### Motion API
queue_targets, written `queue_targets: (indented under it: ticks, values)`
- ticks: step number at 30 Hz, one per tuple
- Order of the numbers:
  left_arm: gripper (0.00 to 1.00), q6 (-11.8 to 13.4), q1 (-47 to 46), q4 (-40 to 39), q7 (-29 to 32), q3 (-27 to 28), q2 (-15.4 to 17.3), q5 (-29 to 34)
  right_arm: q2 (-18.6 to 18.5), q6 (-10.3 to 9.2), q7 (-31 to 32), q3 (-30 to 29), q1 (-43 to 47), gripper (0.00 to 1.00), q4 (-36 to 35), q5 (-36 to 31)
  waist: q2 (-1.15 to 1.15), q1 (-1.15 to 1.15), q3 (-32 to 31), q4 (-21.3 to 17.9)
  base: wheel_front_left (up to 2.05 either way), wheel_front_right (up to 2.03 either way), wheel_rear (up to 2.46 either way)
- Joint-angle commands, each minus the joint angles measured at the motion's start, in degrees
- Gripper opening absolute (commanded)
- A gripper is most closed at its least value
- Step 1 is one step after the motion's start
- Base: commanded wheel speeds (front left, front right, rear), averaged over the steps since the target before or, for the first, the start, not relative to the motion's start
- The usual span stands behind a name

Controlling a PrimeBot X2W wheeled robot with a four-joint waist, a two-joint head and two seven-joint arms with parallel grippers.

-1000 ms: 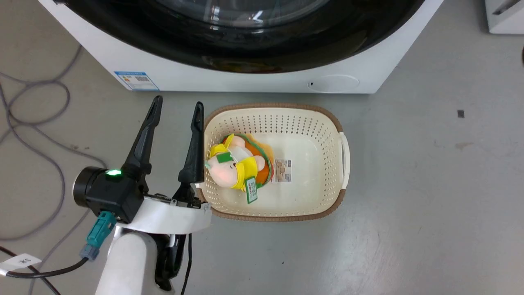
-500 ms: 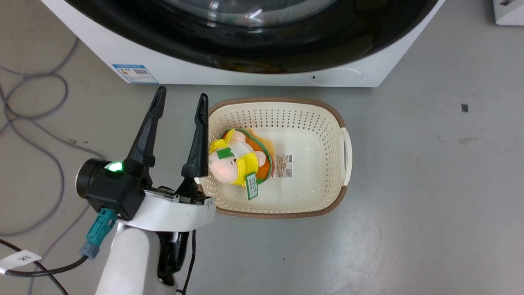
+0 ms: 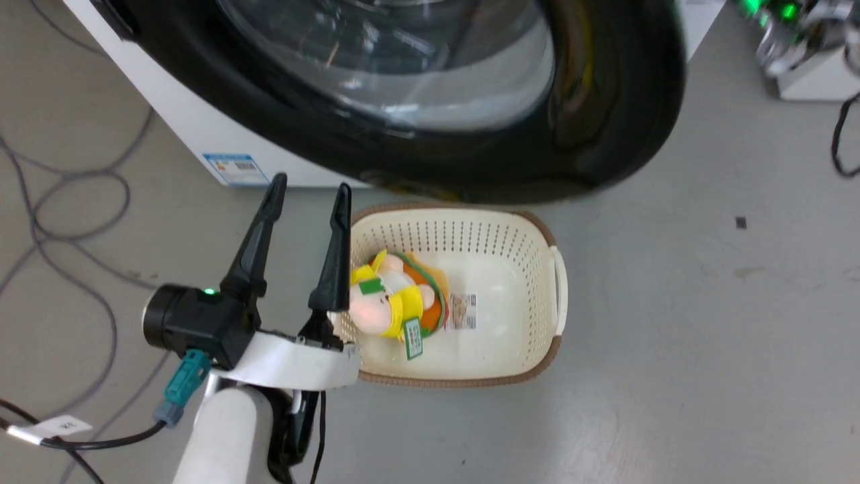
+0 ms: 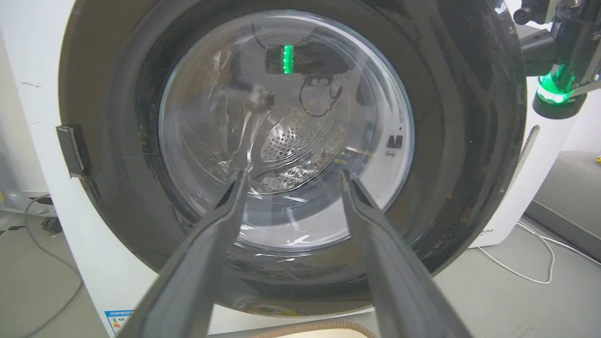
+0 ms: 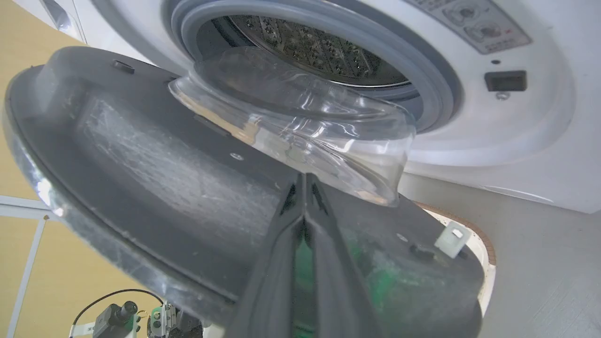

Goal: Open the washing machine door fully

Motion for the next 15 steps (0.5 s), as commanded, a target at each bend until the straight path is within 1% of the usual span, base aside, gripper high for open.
queue_targets:
  ticks: [1, 13, 14, 15]
  values:
    - [1.0, 0.25, 1.17, 0.53, -0.32, -0.01, 0.04, 0.03, -0.38, 0.06, 0.75, 0.22, 3.3, 0.0, -1.45, 0.8, 0.0, 0.0, -2.16, -0.05, 0.0, 0.0, 0.0]
    - [1.0, 0.43, 7.15, 3.78, -0.32, 0.22, 0.04, 1.68, -1.27, 0.06, 3.22, 0.34, 18.13, 0.0, -10.47, 4.94, 0.0, 0.0, -10.36, 0.76, 0.0, 0.0, 0.0]
    - [1.0, 0.43, 7.15, 3.78, -0.32, 0.22, 0.04, 1.68, -1.27, 0.06, 3.22, 0.34, 18.13, 0.0, -10.47, 4.94, 0.0, 0.0, -10.36, 0.76, 0.0, 0.0, 0.0]
    - [1.0, 0.37, 8.27, 4.37, -0.32, 0.34, 0.06, 2.28, -1.11, 0.06, 3.45, 0.47, 20.58, 0.0, -12.14, 5.78, 0.0, 0.0, -11.64, 0.91, 0.0, 0.0, 0.0]
